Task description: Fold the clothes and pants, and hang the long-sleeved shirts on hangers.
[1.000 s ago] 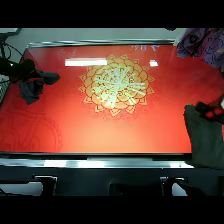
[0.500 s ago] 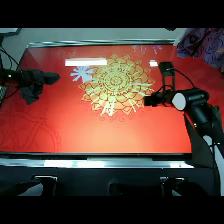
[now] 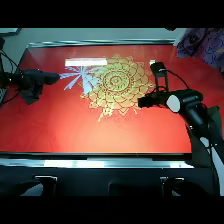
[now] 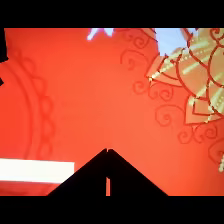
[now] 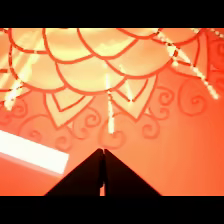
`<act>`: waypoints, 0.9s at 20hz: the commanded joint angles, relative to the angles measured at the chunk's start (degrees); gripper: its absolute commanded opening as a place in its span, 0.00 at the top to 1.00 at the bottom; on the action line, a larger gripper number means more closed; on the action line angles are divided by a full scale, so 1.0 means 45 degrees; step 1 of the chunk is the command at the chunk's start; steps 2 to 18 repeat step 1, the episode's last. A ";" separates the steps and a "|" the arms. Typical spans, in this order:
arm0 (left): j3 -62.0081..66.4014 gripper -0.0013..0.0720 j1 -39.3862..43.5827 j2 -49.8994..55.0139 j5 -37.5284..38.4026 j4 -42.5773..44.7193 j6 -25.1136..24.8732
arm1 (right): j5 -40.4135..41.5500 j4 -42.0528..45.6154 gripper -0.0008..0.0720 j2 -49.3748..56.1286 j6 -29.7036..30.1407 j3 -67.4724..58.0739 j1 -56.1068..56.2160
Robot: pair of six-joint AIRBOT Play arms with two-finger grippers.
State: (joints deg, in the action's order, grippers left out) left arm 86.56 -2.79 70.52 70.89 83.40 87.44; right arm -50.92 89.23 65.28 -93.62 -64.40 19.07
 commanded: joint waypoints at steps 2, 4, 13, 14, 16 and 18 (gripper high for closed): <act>-0.0015 0.96 0.0000 -0.0015 -0.0005 0.0000 -0.0010 | 0.0015 -0.0015 0.95 -0.0010 -0.0010 -0.0005 0.0024; -0.0015 0.96 0.0000 -0.0015 -0.0005 0.0000 -0.0010 | 0.0015 -0.0015 0.95 -0.0010 -0.0010 -0.0005 0.0024; -0.0015 0.96 0.0000 -0.0015 -0.0005 0.0000 -0.0010 | 0.0015 -0.0015 0.95 -0.0010 -0.0010 -0.0005 0.0024; -0.0015 0.96 0.0000 -0.0015 -0.0005 0.0000 -0.0010 | 0.0015 -0.0015 0.95 -0.0010 -0.0010 -0.0005 0.0024; -0.0015 0.96 0.0000 -0.0015 -0.0005 0.0000 -0.0010 | 0.0015 -0.0015 0.95 -0.0010 -0.0010 -0.0005 0.0024; -0.0015 0.96 0.0000 -0.0015 -0.0005 0.0000 -0.0010 | 0.0015 -0.0015 0.95 -0.0010 -0.0010 -0.0005 0.0024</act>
